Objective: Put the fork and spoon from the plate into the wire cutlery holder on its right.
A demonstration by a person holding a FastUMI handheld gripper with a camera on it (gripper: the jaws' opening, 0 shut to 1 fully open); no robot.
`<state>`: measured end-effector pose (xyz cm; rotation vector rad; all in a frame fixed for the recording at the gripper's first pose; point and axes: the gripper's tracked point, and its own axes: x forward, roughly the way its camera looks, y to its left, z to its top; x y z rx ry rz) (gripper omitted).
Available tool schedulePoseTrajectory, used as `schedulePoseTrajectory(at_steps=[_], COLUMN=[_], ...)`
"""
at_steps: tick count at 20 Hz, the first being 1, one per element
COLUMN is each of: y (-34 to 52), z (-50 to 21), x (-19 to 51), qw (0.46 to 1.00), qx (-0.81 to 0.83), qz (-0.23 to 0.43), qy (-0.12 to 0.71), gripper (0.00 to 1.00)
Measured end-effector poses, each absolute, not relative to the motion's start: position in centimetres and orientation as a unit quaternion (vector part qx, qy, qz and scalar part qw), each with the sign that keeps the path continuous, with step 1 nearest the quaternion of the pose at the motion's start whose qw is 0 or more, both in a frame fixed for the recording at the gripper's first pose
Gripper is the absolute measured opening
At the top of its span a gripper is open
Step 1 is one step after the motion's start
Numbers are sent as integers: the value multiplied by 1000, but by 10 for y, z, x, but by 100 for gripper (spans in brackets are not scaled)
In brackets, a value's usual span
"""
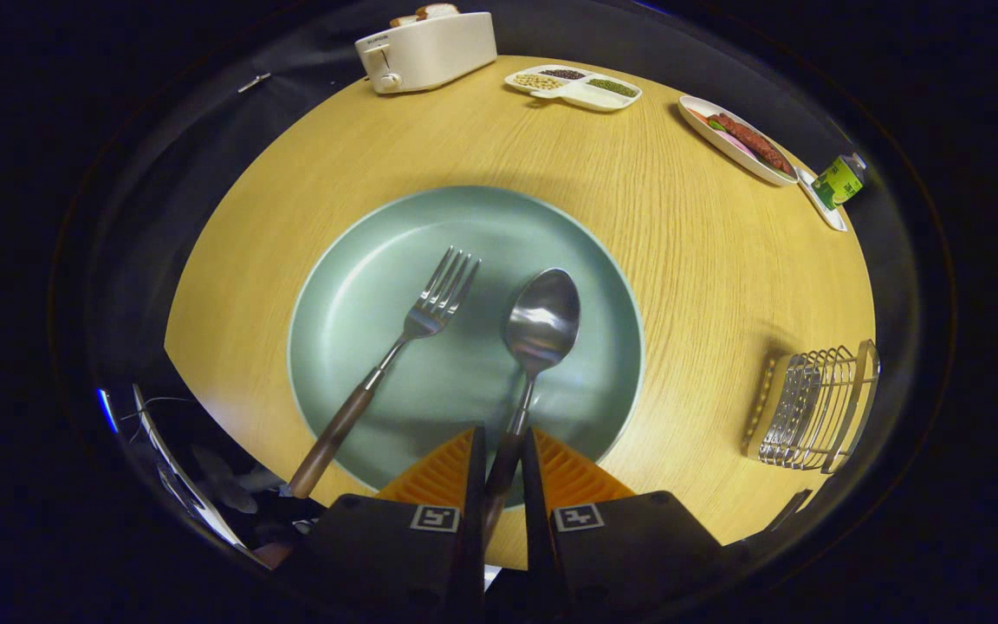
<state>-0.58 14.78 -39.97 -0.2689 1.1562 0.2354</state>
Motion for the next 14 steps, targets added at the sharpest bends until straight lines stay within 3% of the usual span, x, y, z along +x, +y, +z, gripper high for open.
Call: schedulePoseTrajectory(at_steps=[1, 3, 5, 14], y=[145, 149, 150, 128], z=[-401, -400, -397, -358], x=[-2, -1, 3, -4], qw=[824, 822, 821, 830], qx=[-124, -95, -81, -49], qz=[112, 125, 136, 141], qy=[541, 548, 549, 537], gripper=[26, 11, 8, 8])
